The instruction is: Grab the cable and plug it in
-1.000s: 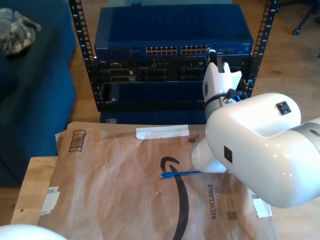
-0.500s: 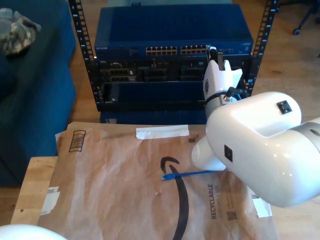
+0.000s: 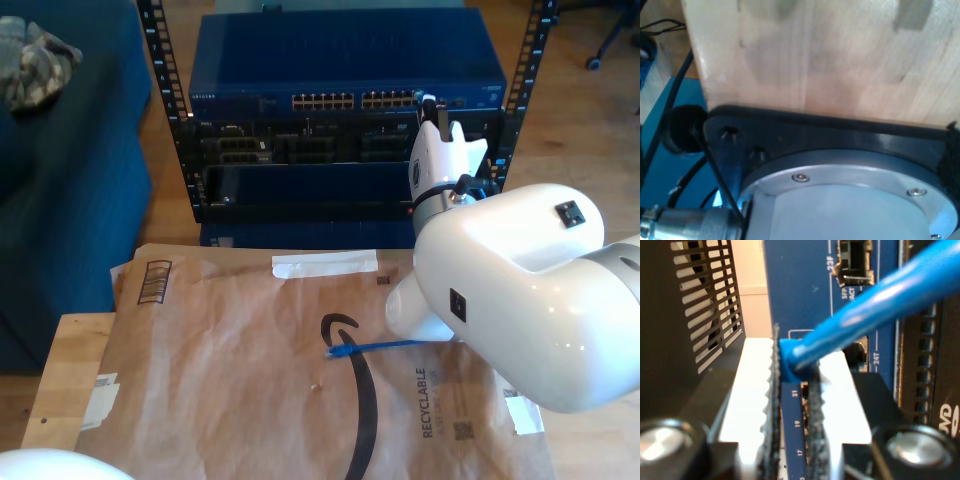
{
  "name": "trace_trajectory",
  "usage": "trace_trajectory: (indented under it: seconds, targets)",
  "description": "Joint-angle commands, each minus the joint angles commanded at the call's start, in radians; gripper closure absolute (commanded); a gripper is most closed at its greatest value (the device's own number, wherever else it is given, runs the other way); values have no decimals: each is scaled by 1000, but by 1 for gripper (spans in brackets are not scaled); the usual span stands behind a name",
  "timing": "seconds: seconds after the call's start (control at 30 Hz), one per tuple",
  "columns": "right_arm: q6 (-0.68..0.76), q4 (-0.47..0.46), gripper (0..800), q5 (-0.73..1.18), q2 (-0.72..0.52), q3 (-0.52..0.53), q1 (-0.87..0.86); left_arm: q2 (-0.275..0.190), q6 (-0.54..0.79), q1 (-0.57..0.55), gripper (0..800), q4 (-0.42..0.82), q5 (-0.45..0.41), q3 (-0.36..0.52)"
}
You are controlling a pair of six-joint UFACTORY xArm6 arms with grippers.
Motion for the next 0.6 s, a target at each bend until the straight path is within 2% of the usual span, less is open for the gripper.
trace_trajectory:
  seconds: [0.6]
  targets:
    - [3,-2,800,8,8,0,0,0,0,0,0,0,0,0]
